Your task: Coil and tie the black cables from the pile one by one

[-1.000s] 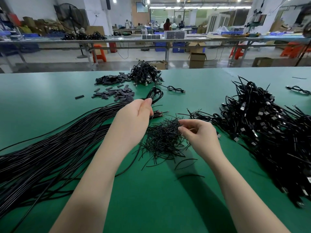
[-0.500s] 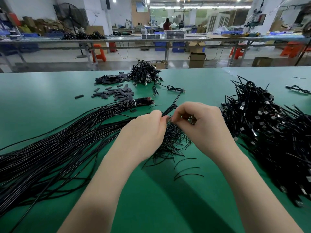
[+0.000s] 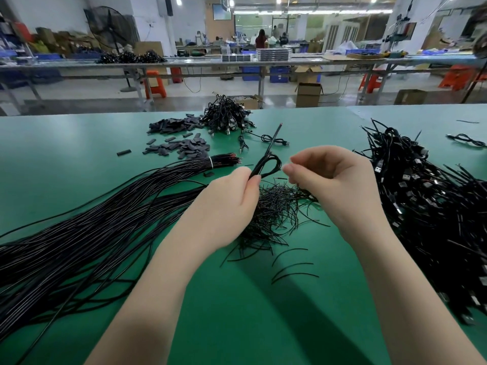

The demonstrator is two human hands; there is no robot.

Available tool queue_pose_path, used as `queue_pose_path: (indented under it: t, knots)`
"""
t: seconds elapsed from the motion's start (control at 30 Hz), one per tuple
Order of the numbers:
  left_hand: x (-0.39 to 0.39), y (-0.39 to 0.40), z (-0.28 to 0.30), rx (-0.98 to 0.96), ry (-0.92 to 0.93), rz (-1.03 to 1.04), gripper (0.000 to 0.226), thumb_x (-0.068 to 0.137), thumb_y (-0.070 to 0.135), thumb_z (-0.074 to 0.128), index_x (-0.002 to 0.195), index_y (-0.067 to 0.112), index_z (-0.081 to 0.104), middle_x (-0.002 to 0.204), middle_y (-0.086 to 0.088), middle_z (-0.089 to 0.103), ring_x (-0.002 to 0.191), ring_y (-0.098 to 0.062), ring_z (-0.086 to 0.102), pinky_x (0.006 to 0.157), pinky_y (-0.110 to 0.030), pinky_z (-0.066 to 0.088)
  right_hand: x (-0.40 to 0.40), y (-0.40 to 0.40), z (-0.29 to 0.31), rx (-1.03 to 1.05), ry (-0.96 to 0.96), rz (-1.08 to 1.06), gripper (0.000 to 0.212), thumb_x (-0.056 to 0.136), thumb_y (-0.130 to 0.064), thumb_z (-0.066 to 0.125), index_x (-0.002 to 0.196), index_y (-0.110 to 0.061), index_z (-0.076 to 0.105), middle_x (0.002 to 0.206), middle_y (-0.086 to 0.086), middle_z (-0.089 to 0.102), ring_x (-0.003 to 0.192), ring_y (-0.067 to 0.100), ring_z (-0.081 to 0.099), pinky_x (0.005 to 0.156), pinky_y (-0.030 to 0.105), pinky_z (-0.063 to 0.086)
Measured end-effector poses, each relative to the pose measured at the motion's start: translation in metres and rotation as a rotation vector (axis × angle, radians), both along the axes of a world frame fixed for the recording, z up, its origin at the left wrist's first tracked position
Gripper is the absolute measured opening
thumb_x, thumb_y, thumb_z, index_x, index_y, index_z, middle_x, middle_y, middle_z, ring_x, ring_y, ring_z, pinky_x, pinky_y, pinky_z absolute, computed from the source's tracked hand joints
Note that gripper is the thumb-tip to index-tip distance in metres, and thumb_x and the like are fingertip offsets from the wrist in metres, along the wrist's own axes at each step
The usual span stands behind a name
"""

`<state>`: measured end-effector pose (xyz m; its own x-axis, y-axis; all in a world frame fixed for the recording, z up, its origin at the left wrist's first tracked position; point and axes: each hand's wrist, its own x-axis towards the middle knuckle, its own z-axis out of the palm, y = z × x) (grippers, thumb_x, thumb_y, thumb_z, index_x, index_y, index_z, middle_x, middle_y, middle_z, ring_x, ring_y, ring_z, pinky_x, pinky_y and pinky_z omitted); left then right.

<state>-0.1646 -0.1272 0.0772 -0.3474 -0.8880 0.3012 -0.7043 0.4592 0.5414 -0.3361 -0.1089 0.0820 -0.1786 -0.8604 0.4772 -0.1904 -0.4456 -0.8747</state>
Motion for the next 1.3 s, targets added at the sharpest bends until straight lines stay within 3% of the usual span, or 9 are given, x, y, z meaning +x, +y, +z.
queue_pose_path:
  t: [0.07,0.2,0.3,0.43,0.63,0.73,0.83,0.97,1.3]
  knots:
    - [0.0,0.0,0.001,-0.022,0.043,0.017,0.036,0.103,0.037,0.03,0.078,0.013,0.039,0.064,0.003,0.044,0.054,-0.014,0.039,0.052,-0.035,0.027,0.001,0.0,0.0,0.108,-0.084,-0.007,0.007,0.077,-0.023,0.079,0.077,-0.02,0.073,0.07,-0.002,0.073,0.06,0.01,0.068,0.057,0.016,0.051]
    - [-0.001,0.001,0.0,-0.035,0.07,0.023,0.037,0.103,0.038,0.03,0.076,0.013,0.036,0.062,0.004,0.042,0.053,-0.014,0.037,0.052,-0.034,0.026,0.011,0.002,-0.002,0.328,-0.43,0.166,0.024,0.068,-0.04,0.075,0.079,-0.018,0.071,0.074,-0.001,0.073,0.06,0.01,0.067,0.053,0.017,0.051]
    - [0.0,0.001,0.0,-0.004,0.04,0.017,0.037,0.103,0.039,0.03,0.075,0.016,0.036,0.062,0.005,0.041,0.053,-0.012,0.037,0.052,-0.033,0.026,0.019,0.001,-0.005,0.326,-0.485,0.156,0.01,0.08,-0.032,0.074,0.078,-0.023,0.071,0.08,0.001,0.075,0.064,0.013,0.069,0.054,0.018,0.052]
    - [0.003,-0.001,0.0,0.067,0.079,0.042,0.04,0.101,0.042,0.028,0.084,0.011,0.046,0.062,0.007,0.041,0.05,-0.007,0.036,0.053,-0.03,0.028,0.018,-0.002,-0.007,0.232,-0.479,0.113,0.024,0.088,-0.02,0.069,0.065,-0.027,0.072,0.08,0.003,0.074,0.067,0.015,0.07,0.059,0.019,0.054]
    - [0.003,-0.001,0.0,0.017,0.062,0.087,0.04,0.102,0.041,0.027,0.085,0.011,0.047,0.064,0.005,0.046,0.054,-0.01,0.04,0.052,-0.032,0.029,0.01,-0.003,-0.009,0.098,-0.09,0.118,0.013,0.088,-0.011,0.066,0.076,-0.016,0.068,0.074,0.005,0.074,0.065,0.014,0.069,0.063,0.021,0.054]
    - [0.001,-0.002,-0.002,-0.038,-0.008,0.149,0.039,0.104,0.041,0.028,0.077,0.014,0.039,0.065,0.002,0.049,0.056,-0.017,0.044,0.05,-0.034,0.028,0.01,-0.001,-0.009,0.006,0.121,-0.009,0.011,0.084,-0.017,0.068,0.073,-0.019,0.068,0.073,0.001,0.073,0.068,0.019,0.07,0.069,0.031,0.058]
    - [0.001,-0.002,-0.003,-0.071,-0.057,0.182,0.038,0.103,0.041,0.028,0.075,0.017,0.036,0.066,0.002,0.05,0.058,-0.019,0.048,0.05,-0.034,0.029,0.012,-0.002,-0.012,-0.057,0.261,-0.119,0.011,0.084,-0.018,0.07,0.073,-0.02,0.068,0.069,-0.005,0.07,0.066,0.013,0.067,0.065,0.026,0.054]
    - [-0.002,0.002,-0.003,-0.041,-0.128,0.097,0.035,0.103,0.041,0.028,0.077,0.019,0.036,0.069,0.002,0.05,0.062,-0.017,0.049,0.051,-0.036,0.028,0.018,-0.003,-0.015,-0.06,0.265,-0.072,0.012,0.084,-0.014,0.071,0.073,-0.019,0.07,0.062,-0.012,0.065,0.056,0.001,0.055,0.058,0.012,0.042]
    - [-0.009,0.004,-0.006,-0.101,-0.296,0.134,0.037,0.101,0.042,0.028,0.07,0.022,0.03,0.068,0.005,0.048,0.062,-0.017,0.047,0.05,-0.033,0.027,0.01,-0.002,-0.012,0.062,0.347,-0.004,0.011,0.083,-0.023,0.072,0.071,-0.023,0.071,0.056,-0.019,0.059,0.049,0.001,0.047,0.05,0.007,0.033]
